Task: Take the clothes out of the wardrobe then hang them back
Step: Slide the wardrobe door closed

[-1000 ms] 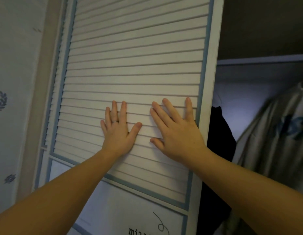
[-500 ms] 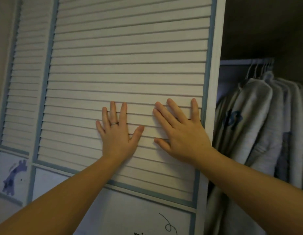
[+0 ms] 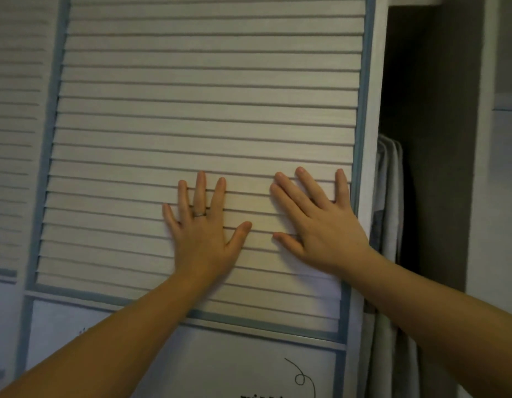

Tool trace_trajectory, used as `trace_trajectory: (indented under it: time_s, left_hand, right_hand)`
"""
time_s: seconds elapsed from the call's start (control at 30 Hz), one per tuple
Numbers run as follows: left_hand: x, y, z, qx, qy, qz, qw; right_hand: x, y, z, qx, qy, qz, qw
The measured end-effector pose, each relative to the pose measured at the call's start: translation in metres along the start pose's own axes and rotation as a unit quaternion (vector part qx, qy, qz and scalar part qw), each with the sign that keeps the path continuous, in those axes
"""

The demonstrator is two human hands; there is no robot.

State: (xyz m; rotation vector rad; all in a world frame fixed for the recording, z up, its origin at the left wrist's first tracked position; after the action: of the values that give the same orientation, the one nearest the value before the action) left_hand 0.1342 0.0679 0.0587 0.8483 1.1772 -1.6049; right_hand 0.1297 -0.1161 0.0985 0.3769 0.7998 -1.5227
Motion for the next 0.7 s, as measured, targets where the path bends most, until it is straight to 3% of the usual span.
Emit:
trace_trajectory:
  time_s: [0.47, 0.7]
  left_hand:
    - [0.029, 0.017, 0.105, 0.021, 0.014, 0.003, 1.0]
    - [0.031, 0.019, 0.11, 0.019, 0.008, -0.001, 1.0]
  right_hand:
    - [0.082, 0.003, 0.073, 0.021, 0.049, -0.057, 0.997]
    - [0.089, 0.006, 0.079, 0.012, 0.045, -0.06, 0.997]
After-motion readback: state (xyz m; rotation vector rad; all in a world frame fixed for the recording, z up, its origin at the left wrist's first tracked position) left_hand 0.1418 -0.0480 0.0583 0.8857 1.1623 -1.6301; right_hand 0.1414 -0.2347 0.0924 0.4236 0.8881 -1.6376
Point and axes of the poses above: each hand's wrist, its own x-axis away from the middle knuckle, its own y-axis out of the palm, z = x × y, the point moved 9 cm from there along -x, towards the middle knuckle, and after that the axes turned 7 degrees about -y, right-handed, at the moved point
